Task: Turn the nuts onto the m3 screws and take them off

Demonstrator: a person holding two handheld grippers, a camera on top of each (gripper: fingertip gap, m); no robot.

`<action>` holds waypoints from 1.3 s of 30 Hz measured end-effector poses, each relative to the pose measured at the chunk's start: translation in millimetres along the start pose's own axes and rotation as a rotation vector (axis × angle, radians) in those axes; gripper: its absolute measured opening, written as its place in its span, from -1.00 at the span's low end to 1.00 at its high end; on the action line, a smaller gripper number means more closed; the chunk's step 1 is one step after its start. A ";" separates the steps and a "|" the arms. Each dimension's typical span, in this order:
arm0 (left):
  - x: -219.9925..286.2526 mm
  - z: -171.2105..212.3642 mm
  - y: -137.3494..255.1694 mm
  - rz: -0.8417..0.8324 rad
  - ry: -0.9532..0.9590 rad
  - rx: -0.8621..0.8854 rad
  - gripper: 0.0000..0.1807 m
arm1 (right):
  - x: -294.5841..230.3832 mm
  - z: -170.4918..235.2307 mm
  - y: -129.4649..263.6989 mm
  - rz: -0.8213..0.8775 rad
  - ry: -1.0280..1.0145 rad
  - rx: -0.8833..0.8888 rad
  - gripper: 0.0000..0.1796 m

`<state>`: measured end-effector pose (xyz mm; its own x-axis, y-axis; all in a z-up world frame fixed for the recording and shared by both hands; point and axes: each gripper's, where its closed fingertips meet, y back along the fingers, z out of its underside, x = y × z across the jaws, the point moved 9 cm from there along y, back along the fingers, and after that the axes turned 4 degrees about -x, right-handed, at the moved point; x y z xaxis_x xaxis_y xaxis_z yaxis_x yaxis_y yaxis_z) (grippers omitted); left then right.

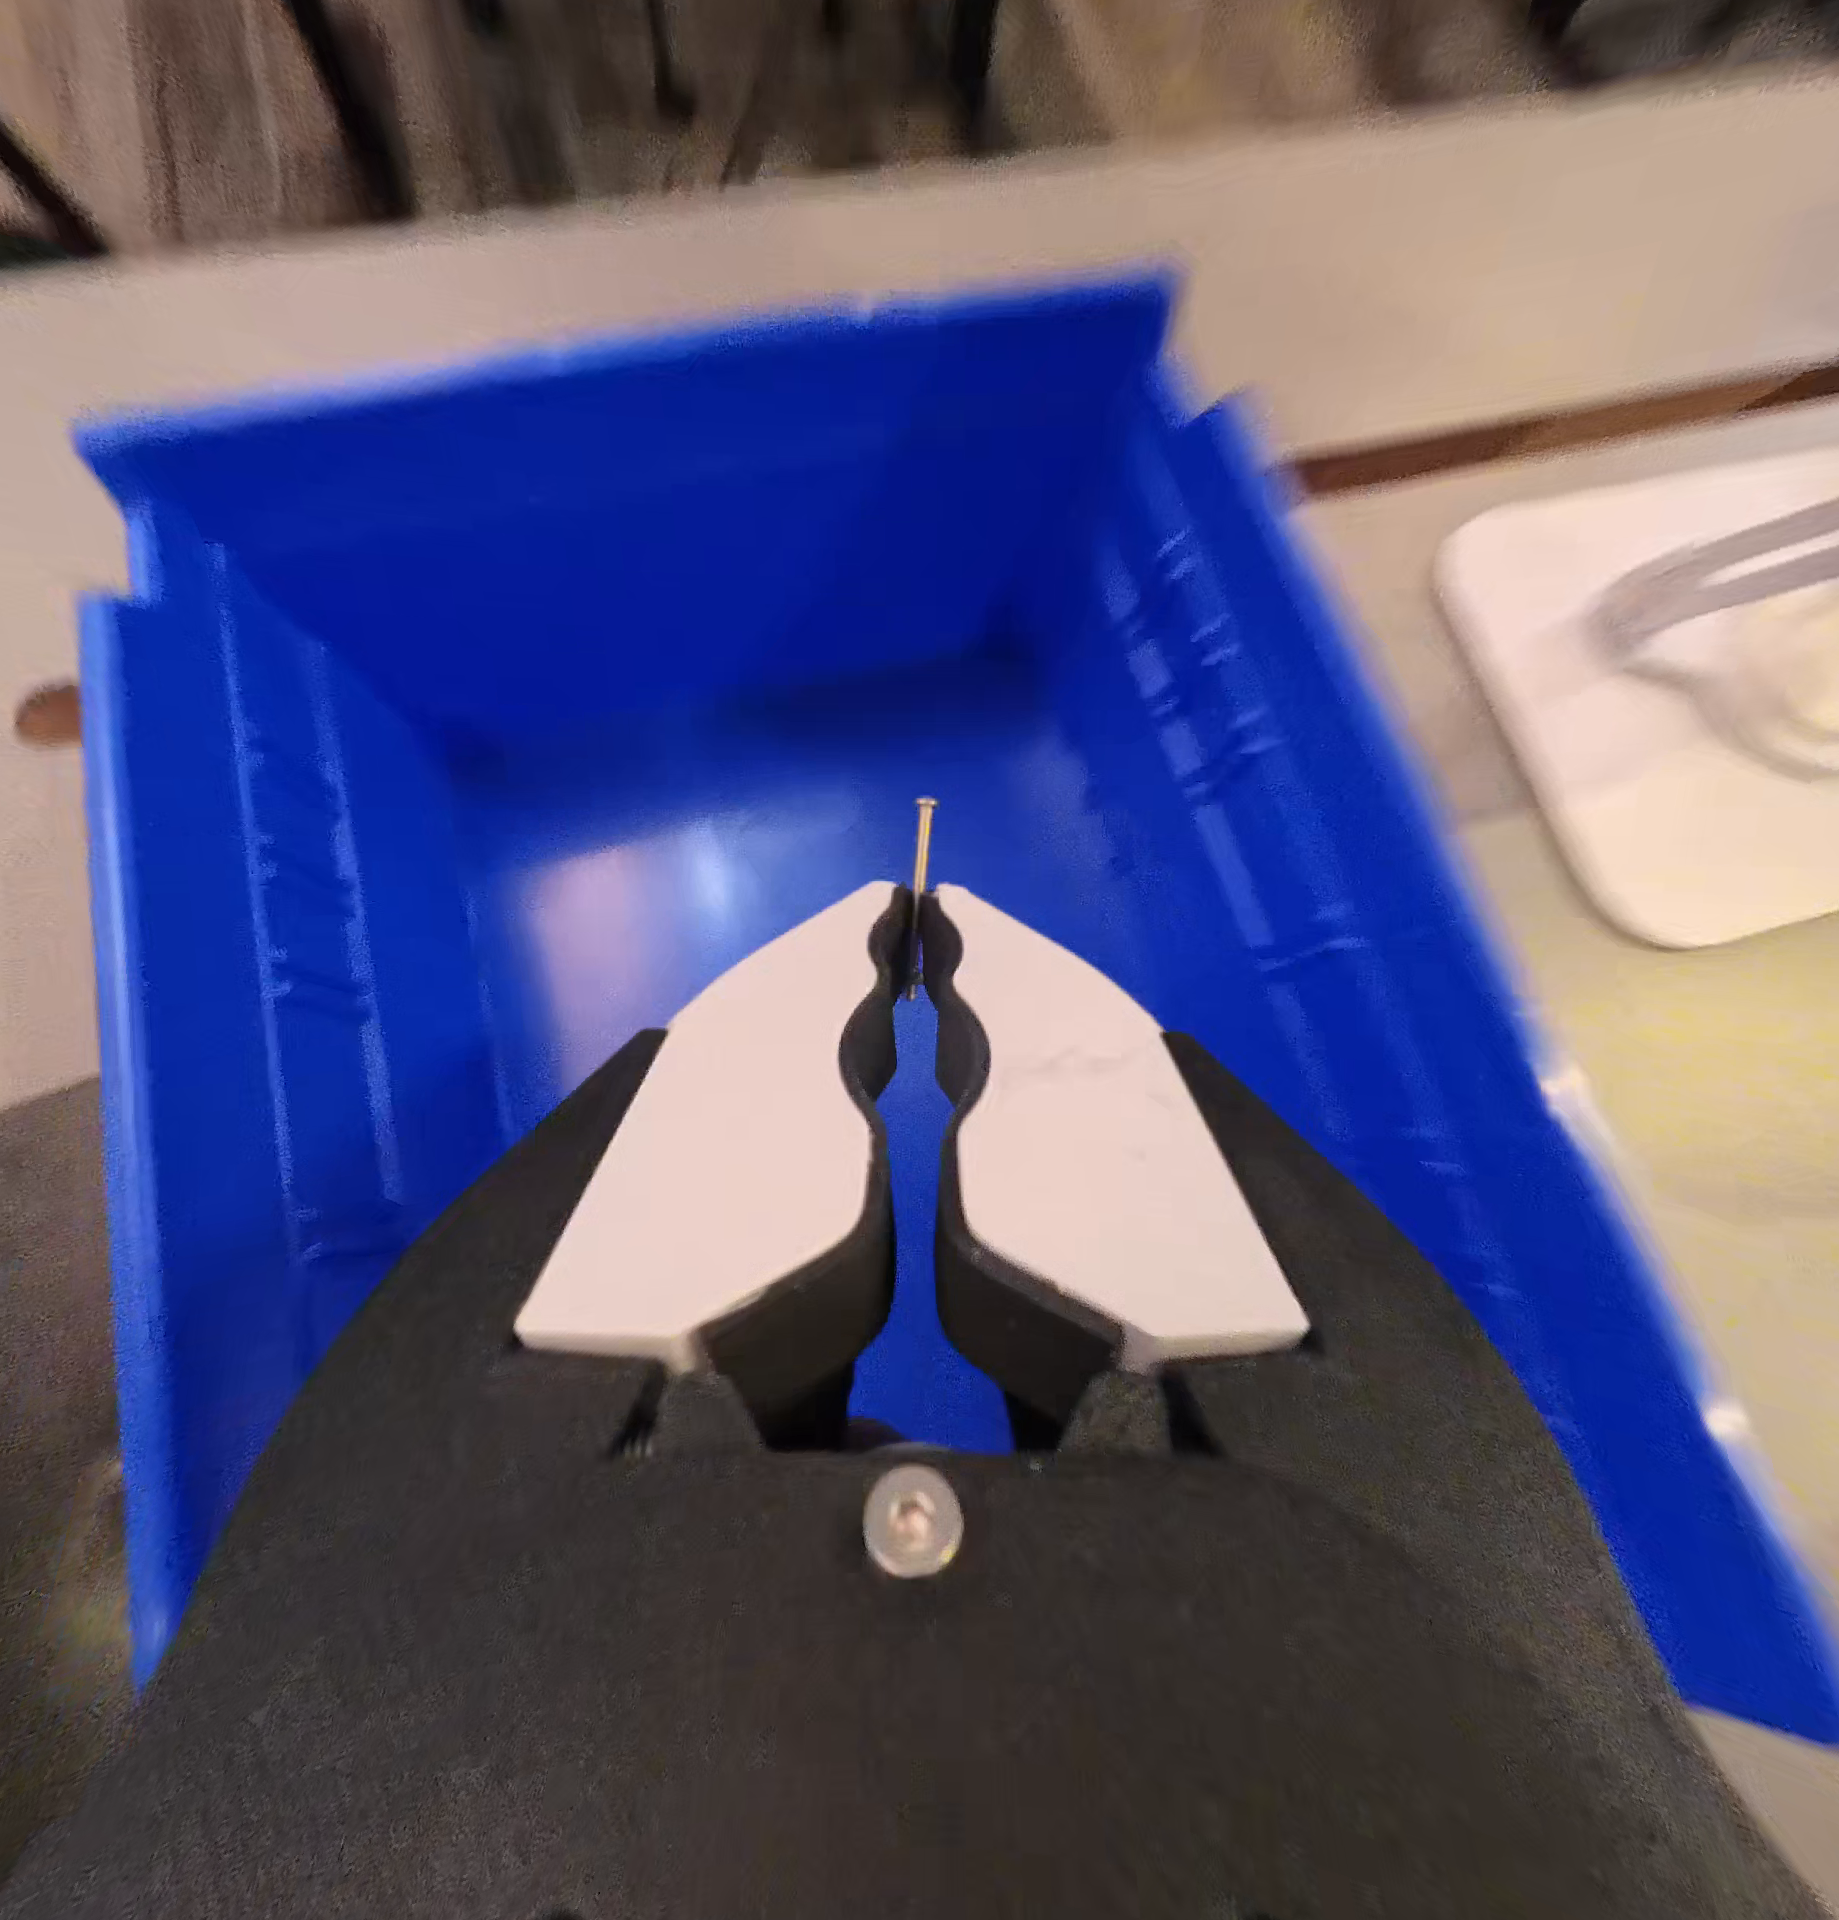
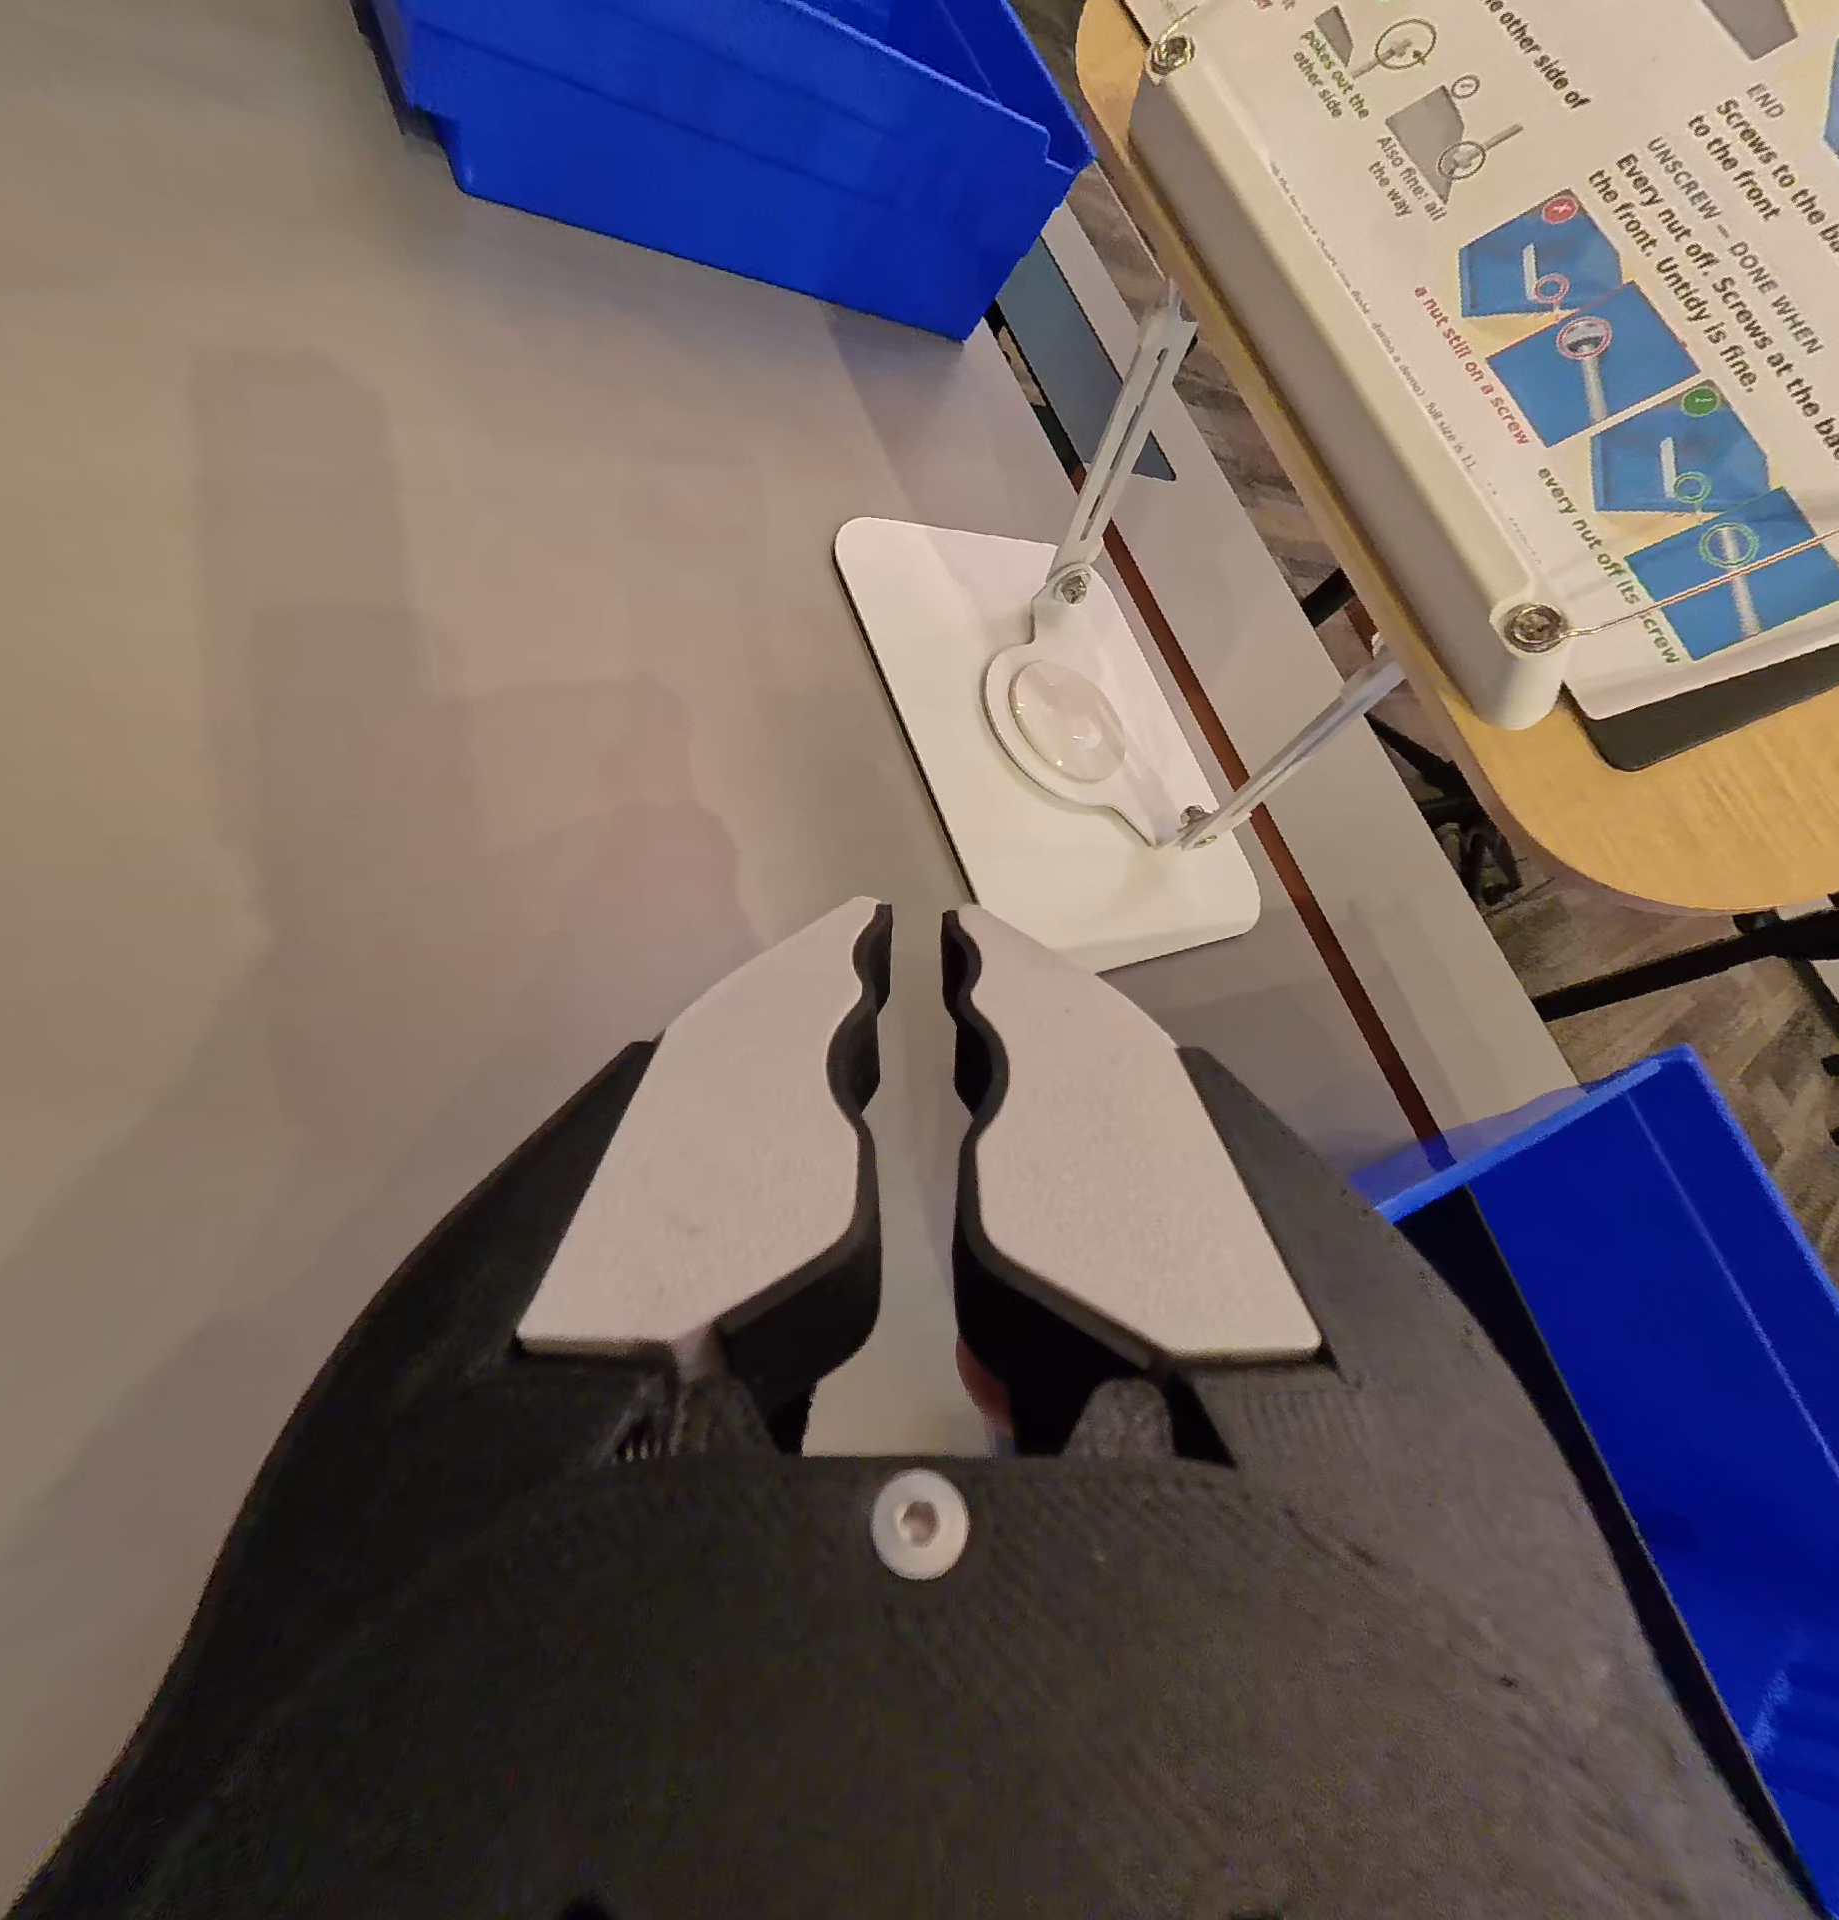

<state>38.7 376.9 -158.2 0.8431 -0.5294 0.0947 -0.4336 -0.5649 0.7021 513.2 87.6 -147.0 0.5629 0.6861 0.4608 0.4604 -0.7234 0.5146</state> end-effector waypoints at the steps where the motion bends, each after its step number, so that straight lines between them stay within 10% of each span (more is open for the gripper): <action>1: 8.5 -5.1 12.8 0.034 -0.003 0.050 -0.98 | -0.6 -0.4 -1.2 -0.009 -0.007 0.009 -0.89; 11: 142.9 10.6 92.6 0.386 -0.216 0.409 -0.99 | -18.4 -9.7 -17.6 -0.079 -0.003 0.049 -0.89; 27: 324.9 41.2 30.2 1.275 -0.088 0.689 -0.98 | -27.3 -41.6 -23.8 -0.325 -0.398 0.556 -0.80; 39: 348.7 53.9 12.2 1.344 -0.120 0.665 -0.98 | -29.0 -52.4 -33.5 -0.275 -0.461 0.605 -0.84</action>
<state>310.2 151.4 -154.6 -0.3046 -0.9005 0.3103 -0.9300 0.2108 -0.3010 445.5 96.0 -139.7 0.5408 0.8403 -0.0382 0.8412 -0.5402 0.0245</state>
